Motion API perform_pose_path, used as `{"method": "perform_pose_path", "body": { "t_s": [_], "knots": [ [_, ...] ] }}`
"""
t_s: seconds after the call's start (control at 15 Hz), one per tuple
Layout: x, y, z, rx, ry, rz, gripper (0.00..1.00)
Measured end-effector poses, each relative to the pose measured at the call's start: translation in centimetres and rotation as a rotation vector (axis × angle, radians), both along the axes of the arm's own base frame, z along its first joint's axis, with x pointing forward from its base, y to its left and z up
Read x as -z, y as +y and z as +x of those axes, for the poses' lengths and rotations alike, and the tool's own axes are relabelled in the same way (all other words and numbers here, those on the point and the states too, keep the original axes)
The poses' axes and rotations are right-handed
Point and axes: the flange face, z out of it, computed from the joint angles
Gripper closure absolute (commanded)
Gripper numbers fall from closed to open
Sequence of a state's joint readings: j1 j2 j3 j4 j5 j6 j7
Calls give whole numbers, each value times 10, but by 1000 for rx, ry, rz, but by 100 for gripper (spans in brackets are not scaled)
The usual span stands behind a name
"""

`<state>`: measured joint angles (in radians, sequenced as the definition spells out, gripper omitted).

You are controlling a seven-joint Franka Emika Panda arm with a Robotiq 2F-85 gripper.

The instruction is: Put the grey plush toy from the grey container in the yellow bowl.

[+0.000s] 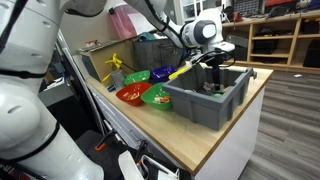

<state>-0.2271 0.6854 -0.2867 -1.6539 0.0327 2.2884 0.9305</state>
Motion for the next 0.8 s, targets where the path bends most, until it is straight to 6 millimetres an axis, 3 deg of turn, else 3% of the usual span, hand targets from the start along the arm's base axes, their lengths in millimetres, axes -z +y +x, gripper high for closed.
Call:
{"method": "perform_pose_path", "body": {
  "t_s": [0.33,0.4,0.47,0.8],
  "knots": [
    [19,6,15,-20,26,14,0],
    [22,6,16,-23,32,15,25],
    [25,6,18,-28,37,16,28],
    [29,2,19,-80,49,19,65]
  ]
}}
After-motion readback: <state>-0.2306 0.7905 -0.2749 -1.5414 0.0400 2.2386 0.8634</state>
